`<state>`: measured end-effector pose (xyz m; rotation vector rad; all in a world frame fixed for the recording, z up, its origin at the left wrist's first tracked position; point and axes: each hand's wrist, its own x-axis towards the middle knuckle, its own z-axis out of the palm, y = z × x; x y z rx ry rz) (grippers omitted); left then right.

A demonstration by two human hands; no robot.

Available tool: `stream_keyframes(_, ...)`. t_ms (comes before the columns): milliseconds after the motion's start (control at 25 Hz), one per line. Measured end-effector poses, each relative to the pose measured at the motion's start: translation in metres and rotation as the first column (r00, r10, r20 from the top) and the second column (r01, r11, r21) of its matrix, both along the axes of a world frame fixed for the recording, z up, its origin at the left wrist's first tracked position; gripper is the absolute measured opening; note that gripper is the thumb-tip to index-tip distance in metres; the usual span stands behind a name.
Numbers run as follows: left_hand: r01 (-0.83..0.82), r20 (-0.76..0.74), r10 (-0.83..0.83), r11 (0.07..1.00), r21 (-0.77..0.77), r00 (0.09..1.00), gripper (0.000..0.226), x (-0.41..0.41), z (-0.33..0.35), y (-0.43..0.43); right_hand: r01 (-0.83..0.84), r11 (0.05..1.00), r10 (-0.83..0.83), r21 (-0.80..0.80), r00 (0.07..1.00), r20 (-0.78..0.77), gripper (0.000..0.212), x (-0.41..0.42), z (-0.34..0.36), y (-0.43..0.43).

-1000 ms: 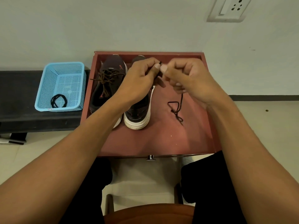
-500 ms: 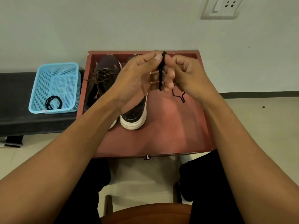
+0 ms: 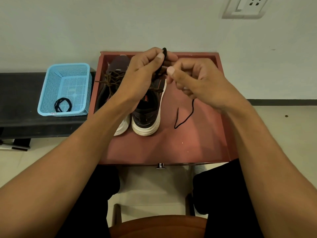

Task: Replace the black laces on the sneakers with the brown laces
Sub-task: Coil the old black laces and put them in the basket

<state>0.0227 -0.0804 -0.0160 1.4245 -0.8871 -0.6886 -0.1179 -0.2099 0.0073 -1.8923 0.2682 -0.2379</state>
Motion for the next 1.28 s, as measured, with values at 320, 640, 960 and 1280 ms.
stream_keyframes(320,0.277,-0.06,-0.273,0.957,0.082,0.96,0.034,-0.015,0.004,-0.002,0.315,0.949,-0.314,0.014,0.938,0.15,0.025,-0.002,-0.009,-0.021)
stream_keyframes(640,0.21,-0.39,-0.303,0.941,-0.264,0.87,0.032,-0.008,0.009,-0.002,0.022,0.987,-0.063,-0.16,0.964,-0.257,0.029,-0.001,-0.029,-0.013)
stream_keyframes(960,0.038,-0.159,-0.03,0.998,0.045,0.987,0.043,0.0,-0.003,-0.002,-0.02,0.991,0.035,0.133,0.993,-0.113,0.036,-0.004,-0.004,-0.003)
stream_keyframes(1280,0.398,-0.263,-0.365,0.913,0.085,0.893,0.059,-0.018,0.002,-0.001,0.402,0.902,-0.413,0.158,0.909,0.046,0.028,-0.004,-0.014,-0.029)
